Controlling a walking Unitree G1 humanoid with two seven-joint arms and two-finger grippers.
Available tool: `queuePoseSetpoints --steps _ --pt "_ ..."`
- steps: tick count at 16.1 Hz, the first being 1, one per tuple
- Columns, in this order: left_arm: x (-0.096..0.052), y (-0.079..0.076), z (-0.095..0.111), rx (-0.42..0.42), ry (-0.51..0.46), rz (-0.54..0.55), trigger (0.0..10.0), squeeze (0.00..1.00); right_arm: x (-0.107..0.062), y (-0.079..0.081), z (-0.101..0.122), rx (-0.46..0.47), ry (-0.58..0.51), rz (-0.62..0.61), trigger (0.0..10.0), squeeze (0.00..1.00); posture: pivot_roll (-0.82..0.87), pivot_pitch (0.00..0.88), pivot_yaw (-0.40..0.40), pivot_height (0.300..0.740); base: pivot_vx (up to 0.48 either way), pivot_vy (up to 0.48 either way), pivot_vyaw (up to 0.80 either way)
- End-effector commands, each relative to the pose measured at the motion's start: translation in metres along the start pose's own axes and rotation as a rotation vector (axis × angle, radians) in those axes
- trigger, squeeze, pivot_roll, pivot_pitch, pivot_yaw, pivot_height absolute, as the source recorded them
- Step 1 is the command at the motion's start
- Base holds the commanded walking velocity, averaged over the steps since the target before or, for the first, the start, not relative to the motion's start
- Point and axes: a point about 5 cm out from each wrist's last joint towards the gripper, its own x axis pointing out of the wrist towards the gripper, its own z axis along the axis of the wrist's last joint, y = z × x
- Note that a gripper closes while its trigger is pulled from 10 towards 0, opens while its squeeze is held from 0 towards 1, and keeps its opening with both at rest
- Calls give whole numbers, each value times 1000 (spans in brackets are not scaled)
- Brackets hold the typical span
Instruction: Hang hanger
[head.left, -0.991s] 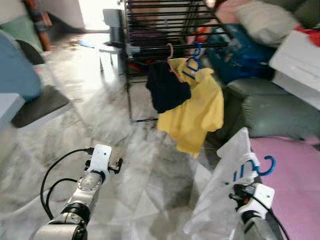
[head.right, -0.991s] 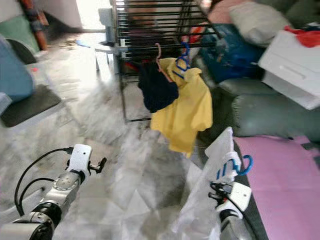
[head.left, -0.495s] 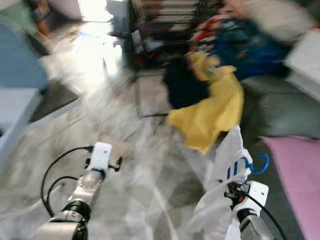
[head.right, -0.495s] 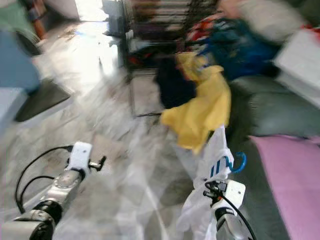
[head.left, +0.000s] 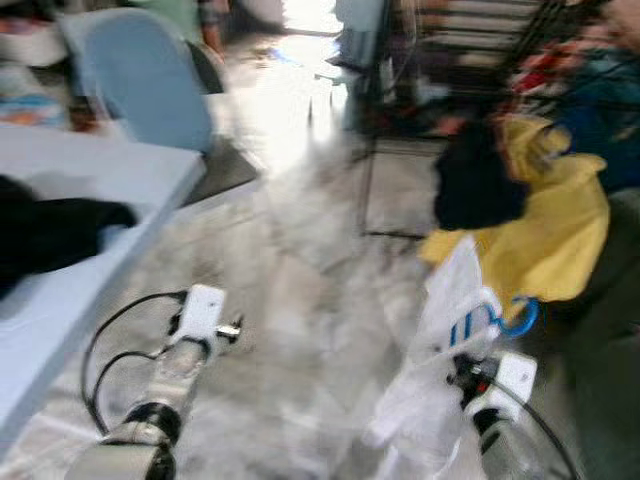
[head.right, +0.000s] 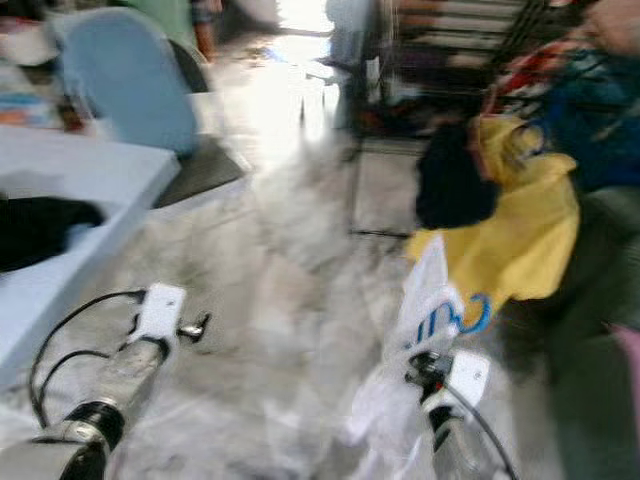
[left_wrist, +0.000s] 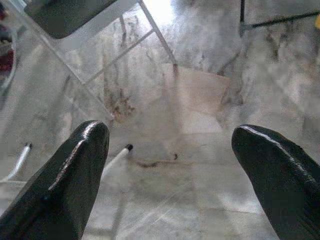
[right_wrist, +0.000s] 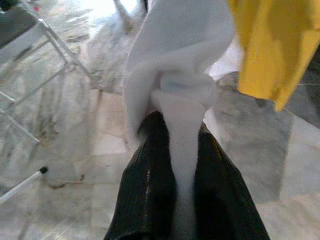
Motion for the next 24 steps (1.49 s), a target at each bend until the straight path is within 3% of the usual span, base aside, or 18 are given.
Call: queuePoseSetpoints --steps 1,10,18,22,24 --pt "-1 -1 -1 19 -2 -2 10000 0 1 -1 6 1 -33 -1 10000 0 43 0 -8 740 0 0 0" --pt "-1 -4 -2 13 -3 -3 10000 0 1 -3 7 5 -39 -8 10000 0 40 0 -9 740 0 -27 0" --pt "2 -1 4 131 -4 61 10000 0 4 -7 12 -3 -39 -13 10000 0 27 0 -7 740 0 0 0" --pt "4 -1 11 190 -20 68 10000 0 7 -4 16 -14 -51 3 10000 0 27 0 -5 740 0 0 708" --pt "5 -5 12 177 -18 41 10000 0 8 -5 17 -5 -53 -2 10000 0 28 0 -5 740 0 0 656"
